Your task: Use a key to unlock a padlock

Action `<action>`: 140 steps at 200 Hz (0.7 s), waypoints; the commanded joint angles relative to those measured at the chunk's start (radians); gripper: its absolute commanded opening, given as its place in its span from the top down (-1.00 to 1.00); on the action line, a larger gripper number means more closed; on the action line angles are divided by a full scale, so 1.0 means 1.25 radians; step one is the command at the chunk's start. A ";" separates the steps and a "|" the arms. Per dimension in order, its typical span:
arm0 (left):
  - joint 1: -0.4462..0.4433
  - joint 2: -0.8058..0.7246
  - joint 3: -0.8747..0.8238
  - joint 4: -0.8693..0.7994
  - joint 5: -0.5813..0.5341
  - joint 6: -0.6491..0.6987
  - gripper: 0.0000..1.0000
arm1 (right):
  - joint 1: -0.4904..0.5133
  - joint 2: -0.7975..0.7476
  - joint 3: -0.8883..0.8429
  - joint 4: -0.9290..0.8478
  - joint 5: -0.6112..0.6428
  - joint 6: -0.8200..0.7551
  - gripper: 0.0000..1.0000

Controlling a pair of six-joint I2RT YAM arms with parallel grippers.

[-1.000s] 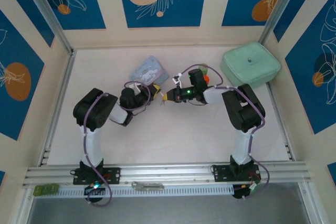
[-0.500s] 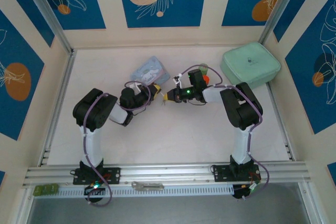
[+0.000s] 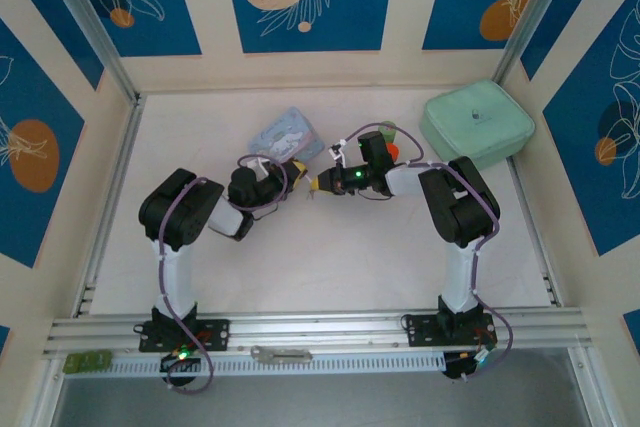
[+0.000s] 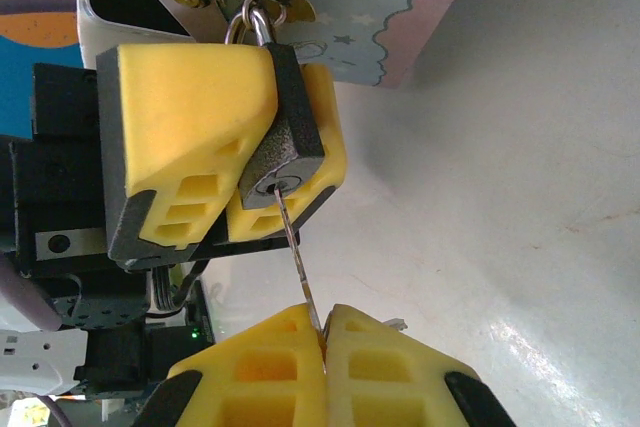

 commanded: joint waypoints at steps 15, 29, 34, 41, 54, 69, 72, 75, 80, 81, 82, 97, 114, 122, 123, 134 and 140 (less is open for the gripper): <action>-0.011 -0.031 0.008 0.064 0.024 0.008 1.00 | 0.003 0.014 0.014 0.011 -0.030 0.012 1.00; -0.011 -0.031 0.009 0.064 0.028 0.008 1.00 | 0.003 0.018 0.018 0.018 -0.034 0.018 1.00; -0.011 -0.031 0.010 0.064 0.028 0.009 1.00 | 0.004 0.019 0.021 0.017 -0.035 0.018 1.00; -0.011 -0.032 0.010 0.064 0.030 0.009 1.00 | 0.005 0.021 0.025 0.016 -0.039 0.018 1.00; -0.012 -0.032 0.010 0.064 0.032 0.009 1.00 | 0.006 0.021 0.031 0.014 -0.042 0.017 1.00; -0.012 -0.036 0.010 0.064 0.035 0.014 1.00 | 0.006 0.024 0.038 0.006 -0.041 0.012 1.00; -0.012 -0.036 0.010 0.064 0.036 0.015 1.00 | 0.005 0.024 0.039 0.004 -0.040 0.012 1.00; -0.013 -0.037 0.010 0.064 0.037 0.015 1.00 | 0.005 0.025 0.040 0.004 -0.040 0.011 1.00; -0.014 -0.038 0.010 0.064 0.040 0.018 1.00 | 0.004 0.025 0.042 0.003 -0.039 0.011 1.00; -0.014 -0.038 0.010 0.064 0.040 0.018 1.00 | 0.004 0.026 0.043 0.003 -0.040 0.011 1.00; -0.014 -0.038 0.010 0.064 0.041 0.018 1.00 | 0.004 0.026 0.043 0.003 -0.040 0.011 1.00; -0.015 -0.043 0.006 0.064 0.049 0.021 1.00 | 0.000 0.029 0.049 0.002 -0.041 0.015 1.00; -0.015 -0.047 0.001 0.064 0.064 0.028 1.00 | -0.007 0.028 0.054 0.007 -0.046 0.018 1.00; -0.015 -0.046 -0.001 0.064 0.071 0.029 1.00 | -0.011 0.026 0.058 0.005 -0.050 0.018 1.00; -0.015 -0.047 -0.001 0.064 0.073 0.030 1.00 | -0.011 0.026 0.059 0.005 -0.050 0.018 1.00; -0.015 -0.047 -0.001 0.064 0.086 0.035 1.00 | -0.016 0.027 0.068 0.000 -0.055 0.019 1.00; -0.016 -0.048 -0.002 0.064 0.092 0.036 1.00 | -0.017 0.026 0.072 0.000 -0.059 0.022 1.00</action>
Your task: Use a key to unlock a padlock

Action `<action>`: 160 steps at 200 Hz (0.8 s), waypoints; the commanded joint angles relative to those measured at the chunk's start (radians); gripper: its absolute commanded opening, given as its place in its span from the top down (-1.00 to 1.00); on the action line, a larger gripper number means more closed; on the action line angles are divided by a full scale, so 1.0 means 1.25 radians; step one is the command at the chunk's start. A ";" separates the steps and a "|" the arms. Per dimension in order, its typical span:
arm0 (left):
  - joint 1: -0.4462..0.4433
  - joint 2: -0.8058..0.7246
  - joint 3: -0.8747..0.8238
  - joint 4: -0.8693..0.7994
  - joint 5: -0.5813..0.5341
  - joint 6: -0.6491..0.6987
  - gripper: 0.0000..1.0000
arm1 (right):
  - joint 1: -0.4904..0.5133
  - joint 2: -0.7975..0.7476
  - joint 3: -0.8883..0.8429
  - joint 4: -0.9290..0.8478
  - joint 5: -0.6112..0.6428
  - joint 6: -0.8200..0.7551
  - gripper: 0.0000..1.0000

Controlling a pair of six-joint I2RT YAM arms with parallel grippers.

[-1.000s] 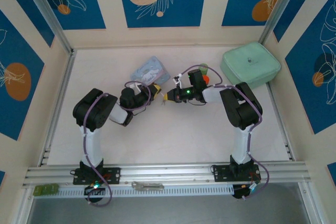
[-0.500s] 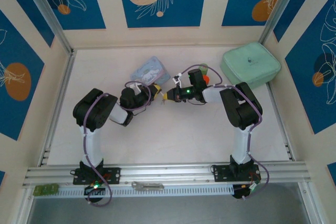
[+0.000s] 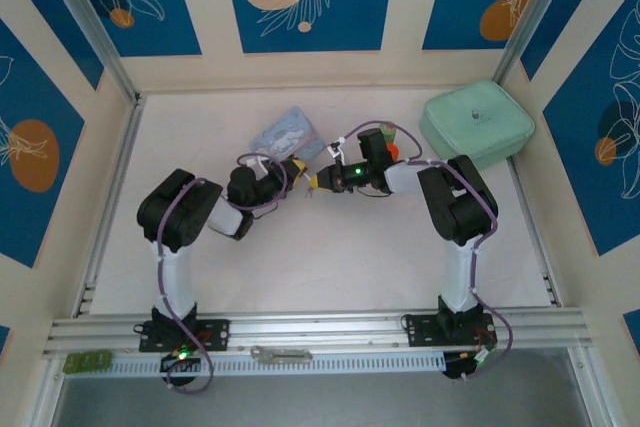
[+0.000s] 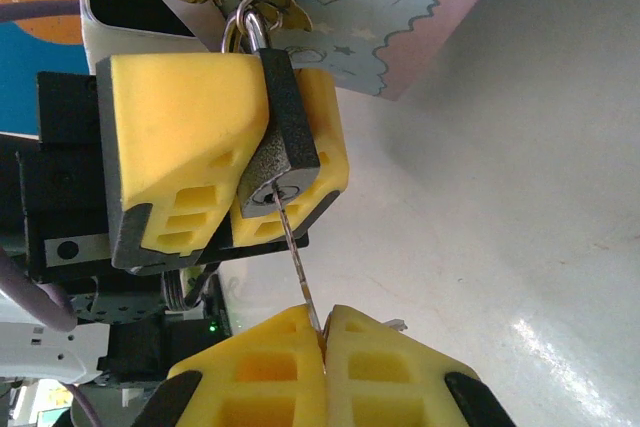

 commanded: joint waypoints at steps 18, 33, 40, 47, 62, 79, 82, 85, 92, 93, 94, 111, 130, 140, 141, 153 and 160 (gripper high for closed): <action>-0.016 -0.029 -0.006 0.061 0.101 0.026 1.00 | -0.010 0.011 0.051 0.010 -0.033 0.015 1.00; -0.016 -0.025 -0.006 0.061 0.103 0.027 1.00 | -0.010 0.010 0.053 0.013 -0.041 0.023 1.00; -0.016 -0.023 -0.007 0.061 0.104 0.028 1.00 | -0.009 0.008 0.051 0.014 -0.047 0.026 1.00; -0.016 -0.022 -0.005 0.061 0.106 0.030 1.00 | -0.009 0.006 0.049 0.016 -0.050 0.027 1.00; -0.016 -0.019 -0.001 0.061 0.109 0.035 1.00 | -0.008 0.001 0.042 0.019 -0.062 0.031 1.00; -0.016 -0.012 0.004 0.061 0.113 0.043 1.00 | -0.005 -0.004 0.036 0.017 -0.072 0.026 1.00; -0.016 -0.010 0.006 0.061 0.115 0.043 1.00 | -0.004 -0.004 0.035 0.015 -0.073 0.024 1.00; -0.016 -0.010 0.006 0.061 0.117 0.044 1.00 | -0.004 -0.005 0.034 0.013 -0.073 0.023 1.00; -0.016 -0.006 0.009 0.061 0.122 0.045 1.00 | -0.003 -0.005 0.033 0.006 -0.068 0.020 1.00; -0.016 -0.006 0.010 0.061 0.123 0.045 1.00 | -0.004 -0.005 0.033 0.005 -0.068 0.020 1.00; -0.016 -0.006 0.010 0.061 0.124 0.046 1.00 | -0.005 -0.005 0.033 0.004 -0.067 0.020 1.00; -0.016 -0.004 0.010 0.061 0.138 0.048 1.00 | -0.011 -0.003 0.034 0.001 -0.055 0.030 1.00; -0.017 -0.008 0.005 0.061 0.156 0.057 1.00 | -0.018 0.001 0.035 0.031 -0.061 0.062 1.00; -0.017 -0.011 -0.001 0.061 0.162 0.063 1.00 | -0.020 0.003 0.040 0.036 -0.060 0.080 1.00; -0.017 -0.012 -0.002 0.061 0.162 0.063 1.00 | -0.020 0.003 0.042 0.036 -0.060 0.081 1.00; -0.017 -0.013 -0.006 0.061 0.169 0.070 1.00 | -0.020 0.005 0.048 0.037 -0.062 0.095 1.00; -0.017 -0.013 -0.009 0.061 0.172 0.074 1.00 | -0.020 0.005 0.049 0.041 -0.061 0.104 1.00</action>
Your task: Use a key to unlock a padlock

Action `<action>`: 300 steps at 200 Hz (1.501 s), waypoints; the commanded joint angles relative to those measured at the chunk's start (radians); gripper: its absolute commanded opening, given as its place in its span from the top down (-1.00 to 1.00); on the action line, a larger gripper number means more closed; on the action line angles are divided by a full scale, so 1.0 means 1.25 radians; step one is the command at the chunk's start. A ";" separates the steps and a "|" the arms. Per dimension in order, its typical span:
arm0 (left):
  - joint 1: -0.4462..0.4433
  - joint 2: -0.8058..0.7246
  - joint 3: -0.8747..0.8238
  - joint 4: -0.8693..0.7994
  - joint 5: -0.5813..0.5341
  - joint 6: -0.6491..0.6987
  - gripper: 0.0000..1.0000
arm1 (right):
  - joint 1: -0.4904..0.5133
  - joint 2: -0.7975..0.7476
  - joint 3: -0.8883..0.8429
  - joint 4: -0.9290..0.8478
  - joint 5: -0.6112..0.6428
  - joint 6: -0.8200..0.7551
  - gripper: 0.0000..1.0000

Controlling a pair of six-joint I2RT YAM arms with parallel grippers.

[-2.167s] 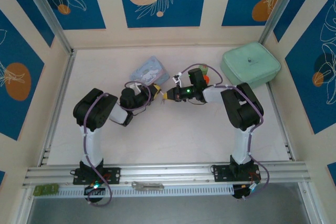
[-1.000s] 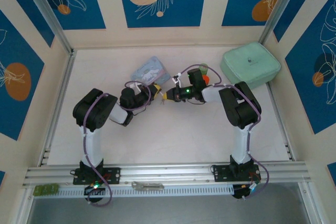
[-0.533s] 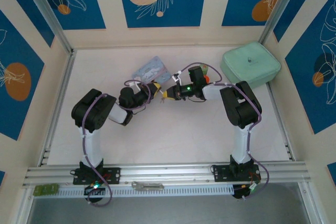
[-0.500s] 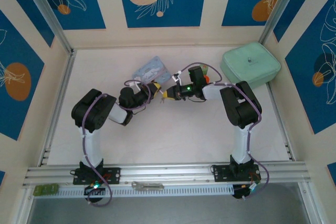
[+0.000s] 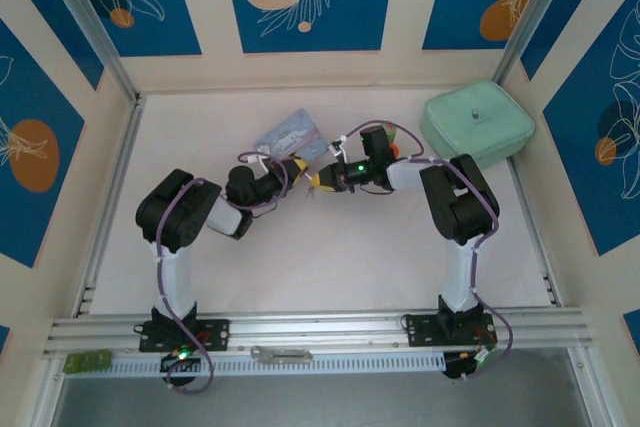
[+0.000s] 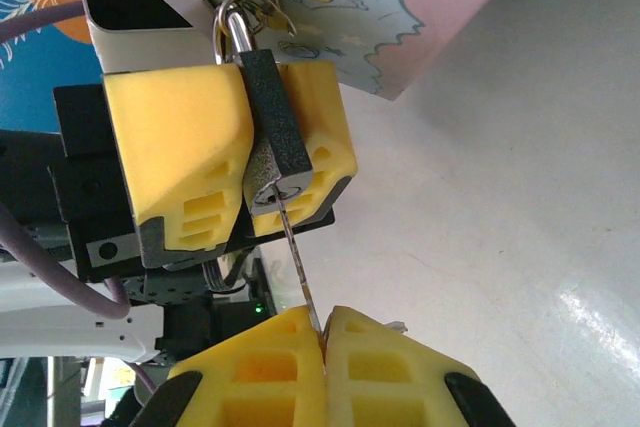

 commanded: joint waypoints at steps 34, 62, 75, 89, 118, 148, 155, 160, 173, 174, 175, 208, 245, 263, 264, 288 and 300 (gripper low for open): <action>-0.022 -0.005 -0.007 0.042 0.135 0.035 1.00 | -0.006 0.007 0.027 0.074 0.029 0.078 1.00; -0.022 -0.006 0.000 0.042 0.136 0.035 1.00 | -0.007 0.011 0.015 0.089 0.049 0.088 1.00; -0.022 -0.007 0.004 0.042 0.143 0.036 1.00 | -0.012 0.012 0.011 0.101 0.052 0.096 1.00; -0.023 -0.010 0.007 0.042 0.152 0.041 1.00 | -0.020 0.017 0.010 0.115 0.054 0.108 1.00; -0.024 -0.022 0.005 0.042 0.169 0.054 1.00 | -0.032 0.021 0.013 0.135 0.065 0.132 1.00; -0.028 -0.027 0.006 0.042 0.175 0.056 1.00 | -0.029 0.021 0.015 0.131 0.102 0.138 1.00; -0.028 -0.028 0.007 0.042 0.172 0.056 1.00 | -0.026 0.022 0.014 0.137 0.107 0.140 1.00; -0.029 -0.027 0.007 0.042 0.169 0.056 1.00 | -0.024 0.020 0.012 0.141 0.109 0.140 1.00; -0.028 -0.028 0.000 0.042 0.150 0.053 1.00 | -0.016 0.014 0.005 0.154 0.116 0.144 1.00; -0.029 -0.028 0.000 0.042 0.148 0.053 1.00 | -0.015 0.014 0.003 0.156 0.116 0.145 1.00; -0.029 -0.028 -0.001 0.042 0.146 0.054 1.00 | -0.015 0.014 0.002 0.158 0.116 0.145 1.00; -0.035 -0.033 -0.024 0.042 0.060 0.045 1.00 | -0.002 -0.011 -0.053 0.226 0.142 0.178 1.00; -0.062 -0.031 -0.014 0.042 0.004 0.032 1.00 | 0.019 -0.013 -0.088 0.302 0.158 0.225 1.00; -0.070 -0.030 -0.015 0.042 -0.022 0.027 1.00 | 0.024 -0.018 -0.103 0.336 0.175 0.249 1.00; -0.071 -0.030 -0.015 0.042 -0.023 0.026 1.00 | 0.024 -0.018 -0.102 0.338 0.176 0.251 1.00; -0.077 -0.031 -0.020 0.042 -0.044 0.020 1.00 | 0.030 -0.026 -0.116 0.369 0.196 0.271 1.00; -0.081 -0.032 -0.021 0.042 -0.053 0.018 1.00 | 0.034 -0.029 -0.115 0.370 0.208 0.272 1.00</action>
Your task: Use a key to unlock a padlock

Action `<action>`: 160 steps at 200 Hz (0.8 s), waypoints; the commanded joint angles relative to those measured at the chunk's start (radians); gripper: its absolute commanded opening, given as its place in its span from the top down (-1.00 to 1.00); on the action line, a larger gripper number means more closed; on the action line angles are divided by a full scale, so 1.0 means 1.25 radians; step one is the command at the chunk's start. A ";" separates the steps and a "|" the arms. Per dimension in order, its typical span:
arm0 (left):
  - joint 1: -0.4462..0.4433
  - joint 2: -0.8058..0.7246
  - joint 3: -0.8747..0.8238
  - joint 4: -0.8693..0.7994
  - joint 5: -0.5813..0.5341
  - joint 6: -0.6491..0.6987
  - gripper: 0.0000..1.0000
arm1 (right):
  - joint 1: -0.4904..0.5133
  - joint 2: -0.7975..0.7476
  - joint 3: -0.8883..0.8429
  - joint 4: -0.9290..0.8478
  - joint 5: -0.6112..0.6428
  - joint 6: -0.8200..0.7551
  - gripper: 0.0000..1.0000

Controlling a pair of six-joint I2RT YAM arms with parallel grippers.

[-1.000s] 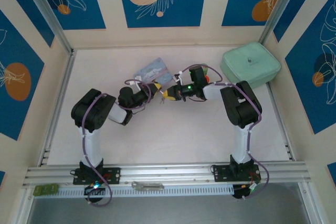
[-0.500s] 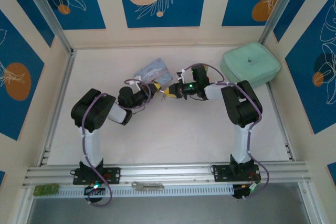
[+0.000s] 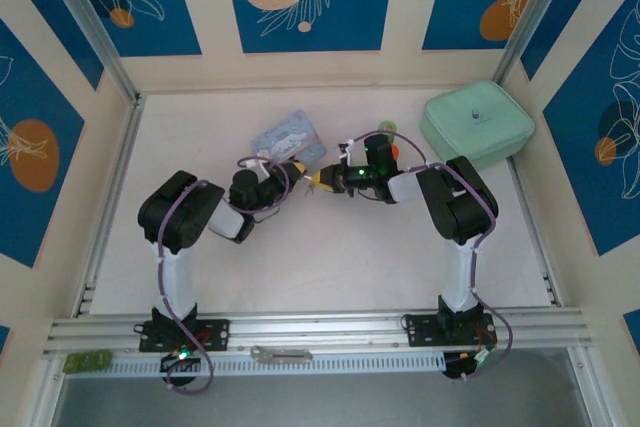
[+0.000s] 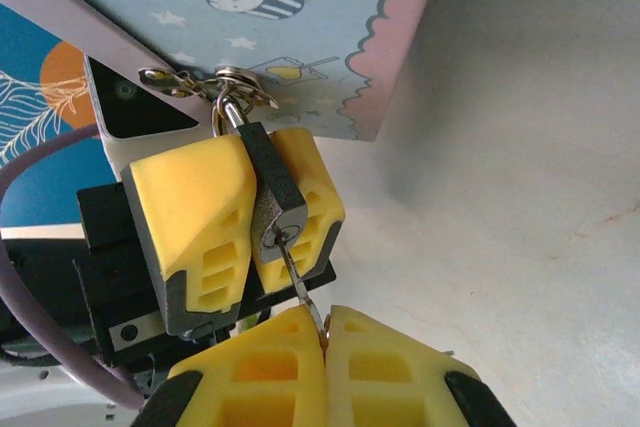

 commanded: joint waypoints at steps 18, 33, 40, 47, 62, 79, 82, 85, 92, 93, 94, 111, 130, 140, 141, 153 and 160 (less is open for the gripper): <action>-0.063 -0.034 -0.015 0.064 0.019 -0.024 1.00 | 0.028 -0.035 0.001 0.074 0.111 0.040 1.00; -0.069 -0.038 -0.028 0.064 -0.015 -0.028 1.00 | 0.037 -0.041 -0.005 0.076 0.138 0.051 1.00; -0.071 -0.041 -0.032 0.064 -0.028 -0.028 1.00 | 0.042 -0.045 -0.011 0.077 0.153 0.054 1.00; -0.074 -0.041 -0.035 0.064 -0.042 -0.026 1.00 | 0.047 -0.048 -0.016 0.080 0.164 0.056 1.00; -0.081 -0.041 -0.038 0.064 -0.068 -0.027 1.00 | 0.055 -0.056 -0.029 0.085 0.193 0.065 1.00; -0.089 -0.039 -0.038 0.064 -0.091 -0.027 1.00 | 0.062 -0.059 -0.043 0.102 0.210 0.076 1.00; -0.090 -0.039 -0.037 0.063 -0.095 -0.028 1.00 | 0.063 -0.059 -0.043 0.104 0.211 0.077 1.00; -0.091 -0.039 -0.037 0.064 -0.097 -0.029 1.00 | 0.064 -0.060 -0.042 0.106 0.211 0.078 1.00; -0.093 -0.038 -0.037 0.064 -0.105 -0.032 1.00 | 0.068 -0.059 -0.045 0.110 0.213 0.081 1.00; -0.094 -0.037 -0.036 0.064 -0.106 -0.032 1.00 | 0.068 -0.060 -0.045 0.110 0.214 0.081 1.00; -0.094 -0.037 -0.036 0.064 -0.106 -0.033 1.00 | 0.068 -0.059 -0.045 0.111 0.215 0.082 1.00; -0.098 -0.035 -0.033 0.064 -0.115 -0.034 1.00 | 0.074 -0.064 -0.049 0.112 0.221 0.085 1.00; -0.103 -0.033 -0.035 0.064 -0.133 -0.035 1.00 | 0.081 -0.069 -0.061 0.119 0.234 0.095 1.00; -0.106 -0.030 -0.033 0.064 -0.135 -0.039 1.00 | 0.087 -0.073 -0.068 0.122 0.244 0.100 1.00; -0.107 -0.030 -0.033 0.064 -0.134 -0.040 1.00 | 0.088 -0.074 -0.069 0.122 0.245 0.100 1.00; -0.110 -0.022 -0.027 0.064 -0.130 -0.045 1.00 | 0.098 -0.076 -0.075 0.123 0.255 0.099 1.00; -0.113 -0.018 -0.022 0.064 -0.124 -0.047 1.00 | 0.100 -0.075 -0.077 0.127 0.258 0.098 1.00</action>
